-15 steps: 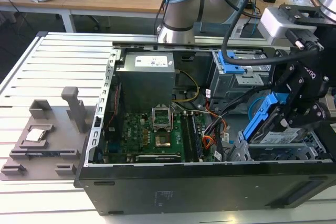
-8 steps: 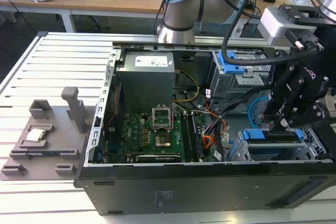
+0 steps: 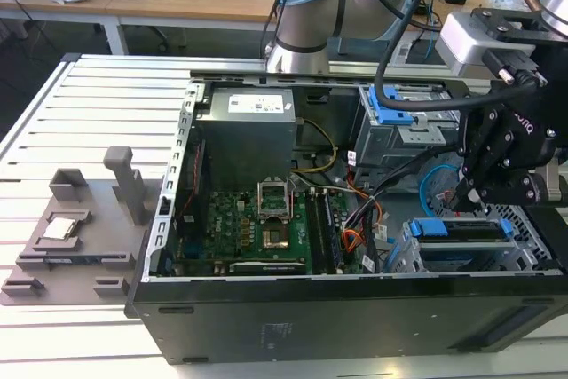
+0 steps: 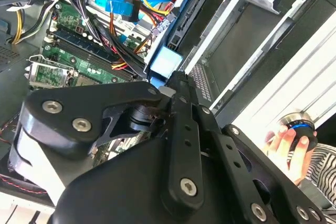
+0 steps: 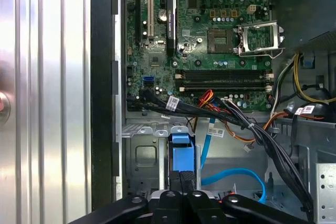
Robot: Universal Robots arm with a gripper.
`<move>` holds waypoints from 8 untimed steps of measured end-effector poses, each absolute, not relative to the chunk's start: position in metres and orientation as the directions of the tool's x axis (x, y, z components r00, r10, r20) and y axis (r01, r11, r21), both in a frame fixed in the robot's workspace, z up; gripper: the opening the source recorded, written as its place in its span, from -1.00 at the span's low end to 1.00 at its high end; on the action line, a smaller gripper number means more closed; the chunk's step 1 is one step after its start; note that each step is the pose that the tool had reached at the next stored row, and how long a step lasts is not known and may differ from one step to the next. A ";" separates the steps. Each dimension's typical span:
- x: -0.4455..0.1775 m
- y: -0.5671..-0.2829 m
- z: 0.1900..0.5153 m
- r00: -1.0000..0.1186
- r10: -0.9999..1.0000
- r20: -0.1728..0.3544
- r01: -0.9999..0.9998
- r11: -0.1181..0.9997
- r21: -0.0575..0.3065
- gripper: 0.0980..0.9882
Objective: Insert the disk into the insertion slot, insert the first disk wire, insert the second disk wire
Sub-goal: 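Insert the disk into the insertion slot, then insert the first disk wire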
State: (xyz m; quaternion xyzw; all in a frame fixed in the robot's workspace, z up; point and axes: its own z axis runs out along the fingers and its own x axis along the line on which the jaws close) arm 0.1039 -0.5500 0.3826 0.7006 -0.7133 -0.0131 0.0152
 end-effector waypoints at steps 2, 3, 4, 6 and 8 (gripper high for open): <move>0.104 -0.550 0.382 -0.018 -1.000 0.003 -0.999 0.018 0.040 -0.98; 0.104 -0.550 0.382 -0.018 -1.000 0.003 -0.999 0.018 0.040 -0.98; 0.104 -0.550 0.382 -0.018 -1.000 0.003 -0.999 0.018 0.040 -0.98; 0.105 -0.550 0.382 -0.018 -1.000 0.003 -0.999 0.018 0.040 -0.98; 0.117 -0.548 0.382 -0.018 -1.000 0.003 -0.999 0.018 0.042 -0.98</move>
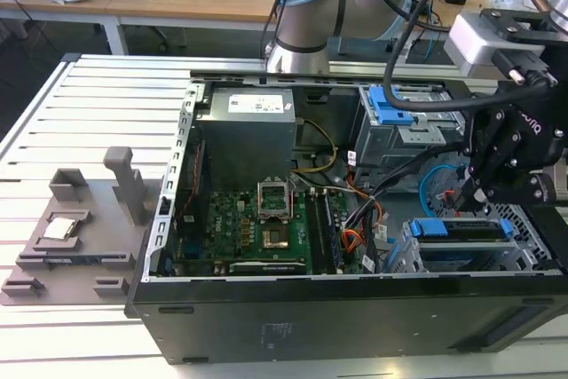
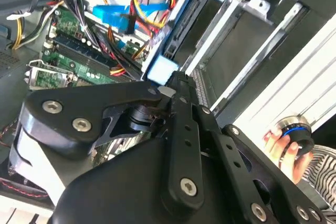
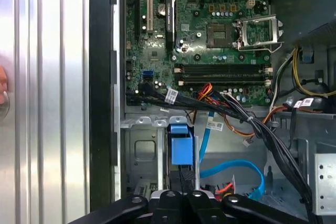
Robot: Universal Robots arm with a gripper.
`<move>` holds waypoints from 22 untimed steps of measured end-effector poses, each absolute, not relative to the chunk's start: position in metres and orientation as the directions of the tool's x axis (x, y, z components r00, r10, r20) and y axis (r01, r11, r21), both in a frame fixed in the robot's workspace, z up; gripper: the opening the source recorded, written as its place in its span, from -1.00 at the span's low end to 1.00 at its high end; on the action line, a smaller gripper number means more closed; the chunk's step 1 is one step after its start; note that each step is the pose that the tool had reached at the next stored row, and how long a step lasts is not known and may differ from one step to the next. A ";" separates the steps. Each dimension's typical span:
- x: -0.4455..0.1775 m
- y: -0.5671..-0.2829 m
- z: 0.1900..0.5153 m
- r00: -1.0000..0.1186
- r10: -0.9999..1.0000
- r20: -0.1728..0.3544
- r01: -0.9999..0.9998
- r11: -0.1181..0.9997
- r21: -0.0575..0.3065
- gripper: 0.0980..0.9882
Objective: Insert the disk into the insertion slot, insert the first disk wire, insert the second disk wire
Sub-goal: 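Insert the first disk wire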
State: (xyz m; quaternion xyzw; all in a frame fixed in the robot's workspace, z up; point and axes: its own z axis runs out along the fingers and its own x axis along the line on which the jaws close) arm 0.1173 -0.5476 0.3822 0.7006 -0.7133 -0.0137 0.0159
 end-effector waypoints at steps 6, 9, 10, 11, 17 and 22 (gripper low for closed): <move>0.136 -0.529 0.380 -0.018 -1.000 0.003 -0.999 0.018 0.044 -0.98; 0.138 -0.529 0.373 -0.018 -1.000 0.003 -0.999 0.018 0.045 -0.98; 0.138 -0.529 0.373 -0.018 -1.000 0.004 -0.999 0.018 0.045 -0.98; 0.138 -0.528 0.373 -0.018 -1.000 0.003 -0.999 0.018 0.045 -0.98; 0.138 -0.528 0.373 -0.021 -1.000 0.004 -0.999 0.022 0.045 -0.41; 0.137 -0.528 0.370 -0.113 -0.994 0.004 -0.993 0.113 0.045 -0.41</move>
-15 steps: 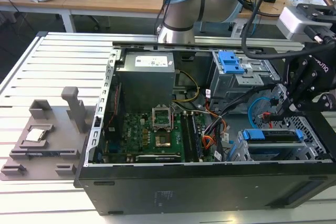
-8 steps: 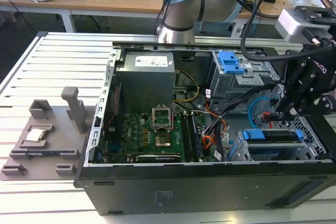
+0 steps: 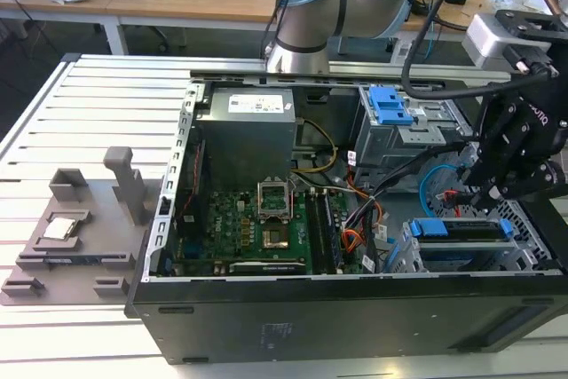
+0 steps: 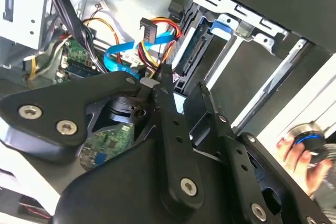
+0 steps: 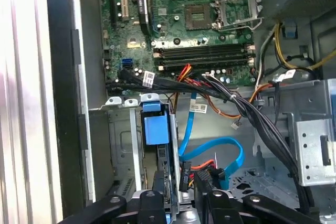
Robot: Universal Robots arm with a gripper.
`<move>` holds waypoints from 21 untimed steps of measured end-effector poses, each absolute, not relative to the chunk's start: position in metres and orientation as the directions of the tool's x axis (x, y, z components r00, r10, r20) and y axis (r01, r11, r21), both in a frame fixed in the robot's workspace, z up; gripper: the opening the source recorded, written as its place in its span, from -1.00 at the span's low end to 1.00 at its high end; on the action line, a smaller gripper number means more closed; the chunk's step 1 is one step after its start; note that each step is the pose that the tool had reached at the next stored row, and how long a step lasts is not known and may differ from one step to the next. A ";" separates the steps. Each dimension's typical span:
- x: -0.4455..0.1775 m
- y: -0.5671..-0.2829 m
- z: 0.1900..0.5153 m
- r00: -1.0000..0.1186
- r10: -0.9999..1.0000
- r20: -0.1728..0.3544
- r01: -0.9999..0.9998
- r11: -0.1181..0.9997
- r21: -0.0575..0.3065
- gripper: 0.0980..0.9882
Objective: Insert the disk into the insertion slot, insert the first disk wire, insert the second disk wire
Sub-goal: 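Insert the first disk wire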
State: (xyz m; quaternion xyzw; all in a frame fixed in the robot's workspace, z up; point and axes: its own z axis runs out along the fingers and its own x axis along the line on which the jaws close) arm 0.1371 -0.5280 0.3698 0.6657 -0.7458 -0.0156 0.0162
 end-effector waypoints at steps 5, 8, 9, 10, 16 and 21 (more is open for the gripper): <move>0.131 -0.526 0.365 -0.115 -0.993 0.003 -0.992 0.115 0.045 -0.41; 0.130 -0.521 0.363 -0.113 -0.994 0.003 -0.993 0.113 0.045 -0.41; 0.130 -0.520 0.363 -0.113 -0.994 0.003 -0.993 0.113 0.045 -0.41; 0.130 -0.519 0.362 -0.112 -0.994 0.003 -0.993 0.112 0.045 -0.41; 0.130 -0.519 0.359 -0.112 -0.994 0.004 -0.993 0.112 0.045 -0.41; 0.130 -0.519 0.359 -0.112 -0.994 0.003 -0.993 0.112 0.045 -0.86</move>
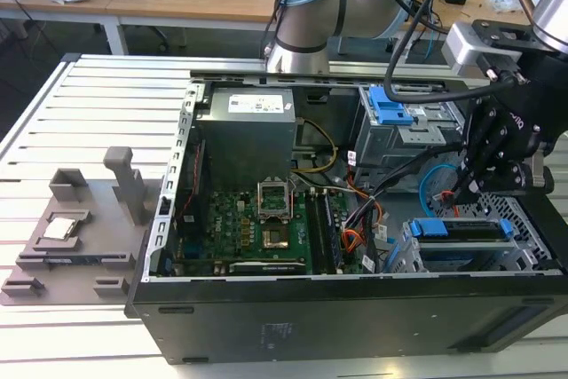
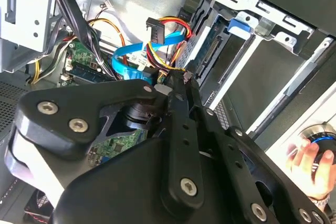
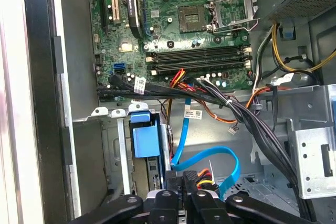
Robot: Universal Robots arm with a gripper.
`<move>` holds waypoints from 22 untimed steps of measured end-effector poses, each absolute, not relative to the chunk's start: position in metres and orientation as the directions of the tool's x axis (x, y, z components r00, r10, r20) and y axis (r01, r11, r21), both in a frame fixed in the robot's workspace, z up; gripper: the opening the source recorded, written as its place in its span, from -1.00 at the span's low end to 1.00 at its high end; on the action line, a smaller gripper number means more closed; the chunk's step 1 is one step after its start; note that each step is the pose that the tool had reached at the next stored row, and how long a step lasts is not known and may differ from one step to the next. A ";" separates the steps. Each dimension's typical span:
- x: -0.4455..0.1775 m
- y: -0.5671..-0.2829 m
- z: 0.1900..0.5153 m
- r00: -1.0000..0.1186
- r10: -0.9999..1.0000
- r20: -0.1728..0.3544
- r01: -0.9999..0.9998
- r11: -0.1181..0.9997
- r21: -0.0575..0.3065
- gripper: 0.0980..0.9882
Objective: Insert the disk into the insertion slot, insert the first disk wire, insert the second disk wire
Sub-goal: 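Insert the first disk wire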
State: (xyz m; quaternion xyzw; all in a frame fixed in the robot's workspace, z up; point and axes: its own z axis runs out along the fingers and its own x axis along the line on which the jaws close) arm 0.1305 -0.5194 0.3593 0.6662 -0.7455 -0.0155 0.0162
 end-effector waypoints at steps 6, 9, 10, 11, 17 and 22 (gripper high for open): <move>0.132 -0.520 0.359 -0.112 -0.994 0.003 -0.993 0.112 0.045 -0.86; 0.140 -0.520 0.359 -0.112 -0.994 0.004 -0.993 0.112 0.047 -0.86; 0.144 -0.520 0.359 -0.112 -0.994 0.004 -0.993 0.112 0.048 -0.86; 0.150 -0.520 0.359 -0.112 -0.994 0.004 -0.992 0.112 0.050 -0.86; 0.167 -0.520 0.358 -0.112 -0.994 0.004 -0.992 0.112 0.054 -0.86; 0.167 -0.525 0.357 -0.112 -0.994 0.005 -0.992 0.112 0.054 -0.86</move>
